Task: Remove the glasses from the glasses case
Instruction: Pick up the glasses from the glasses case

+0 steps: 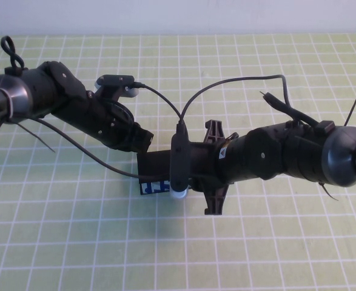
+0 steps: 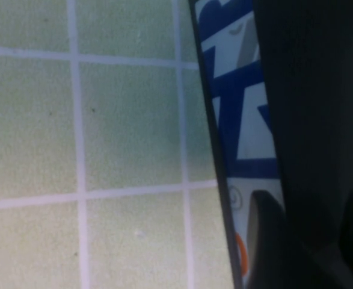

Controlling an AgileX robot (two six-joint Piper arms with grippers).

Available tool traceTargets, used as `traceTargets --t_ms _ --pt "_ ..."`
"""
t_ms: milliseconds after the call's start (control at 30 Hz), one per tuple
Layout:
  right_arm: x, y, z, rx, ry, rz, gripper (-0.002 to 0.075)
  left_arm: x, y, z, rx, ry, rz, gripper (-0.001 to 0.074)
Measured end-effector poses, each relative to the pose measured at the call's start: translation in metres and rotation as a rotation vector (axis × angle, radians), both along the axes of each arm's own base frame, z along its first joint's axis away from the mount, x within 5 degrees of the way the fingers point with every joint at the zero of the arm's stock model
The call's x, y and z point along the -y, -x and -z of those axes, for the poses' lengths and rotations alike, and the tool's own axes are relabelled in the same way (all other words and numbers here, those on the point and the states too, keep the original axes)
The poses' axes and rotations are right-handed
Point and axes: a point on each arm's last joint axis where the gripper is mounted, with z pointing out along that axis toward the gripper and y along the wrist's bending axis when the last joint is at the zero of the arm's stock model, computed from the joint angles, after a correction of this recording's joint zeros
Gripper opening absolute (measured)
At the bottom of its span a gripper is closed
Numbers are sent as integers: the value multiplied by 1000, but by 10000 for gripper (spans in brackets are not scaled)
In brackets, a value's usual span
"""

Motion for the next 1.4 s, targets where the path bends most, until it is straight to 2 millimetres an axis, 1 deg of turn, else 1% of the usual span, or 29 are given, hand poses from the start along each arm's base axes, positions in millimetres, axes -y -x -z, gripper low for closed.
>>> traceTargets --t_ms 367,633,733,967,1100,1200,1267,1333,1400 --pt "0 -1 2 16 22 -18 227 0 0 0 0 0 0 -4" --pt "-6 -2 7 70 40 -50 216 0 0 0 0 0 0 -4" --pt "-8 -3 7 82 35 -50 179 0 0 0 0 0 0 -4" --pt "-8 -3 6 94 34 -54 50 0 0 0 2 0 -2 -4" --pt "-9 -3 4 88 14 -30 39 0 -1 -1 7 0 -4 -4" --pt "-8 -2 -2 86 -11 -8 23 0 -1 -1 12 -2 1 -4" --pt "-7 -2 -10 97 -34 5 14 -1 -1 -4 21 -1 0 -4" --pt "-7 -1 -15 107 -50 13 8 -4 0 -13 34 5 0 -4" --pt "-7 -1 -19 109 -62 21 2 -9 2 -30 65 16 -6 -4"
